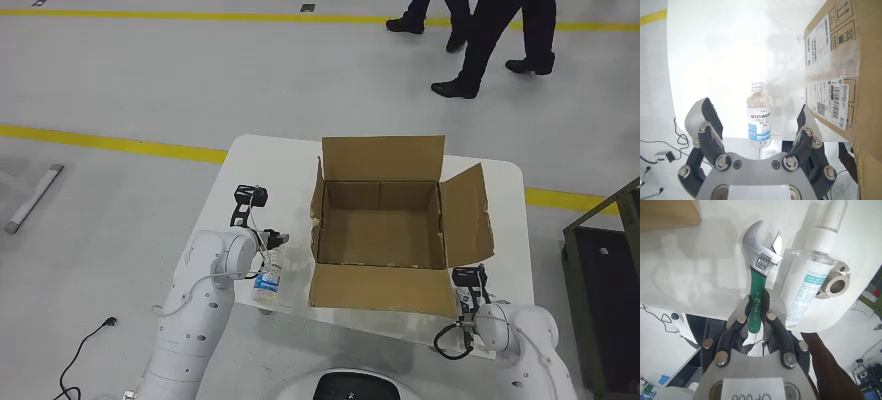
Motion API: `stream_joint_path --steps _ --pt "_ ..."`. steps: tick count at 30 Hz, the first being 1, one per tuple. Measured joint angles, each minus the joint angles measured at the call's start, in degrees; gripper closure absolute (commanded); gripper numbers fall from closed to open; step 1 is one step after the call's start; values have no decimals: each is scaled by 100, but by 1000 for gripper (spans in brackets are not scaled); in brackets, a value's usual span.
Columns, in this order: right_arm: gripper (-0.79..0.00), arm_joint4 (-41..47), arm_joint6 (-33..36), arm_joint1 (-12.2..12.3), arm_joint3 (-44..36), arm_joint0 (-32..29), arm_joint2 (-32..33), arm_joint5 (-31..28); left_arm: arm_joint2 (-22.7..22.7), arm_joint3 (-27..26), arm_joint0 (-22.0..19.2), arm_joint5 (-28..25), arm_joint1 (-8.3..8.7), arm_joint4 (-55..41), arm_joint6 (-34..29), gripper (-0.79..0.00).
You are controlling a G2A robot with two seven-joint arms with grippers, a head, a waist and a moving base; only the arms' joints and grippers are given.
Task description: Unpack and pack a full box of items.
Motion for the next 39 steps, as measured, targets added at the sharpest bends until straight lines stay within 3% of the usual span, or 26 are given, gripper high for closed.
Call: stream_joint_path --steps 3,8,12,20,23,27,33,39 --pt "-58 -38 -4 10 71 33 -35 -3 0 0 0 0 0 0 0 -785" --pt "-283 -73 3 24 155 77 -70 20 0 0 0 0 0 0 0 -785" --pt "-345 -85 20 37 182 105 -88 21 0 0 0 0 0 0 0 -785" --pt "-342 67 109 64 -137 134 -5 52 0 0 0 0 0 0 0 -785" --pt "-302 228 198 80 -504 119 122 30 0 0 0 0 0 0 0 -785" --pt "0 593 37 120 -1213 46 493 -153 0 0 0 0 0 0 0 -785" --pt "0 1098 -790 184 -1896 -262 1189 -601 0 0 0 0 0 0 0 -785" --pt "0 2103 -1349 201 -2176 -433 1880 -508 0 0 0 0 0 0 0 -785"
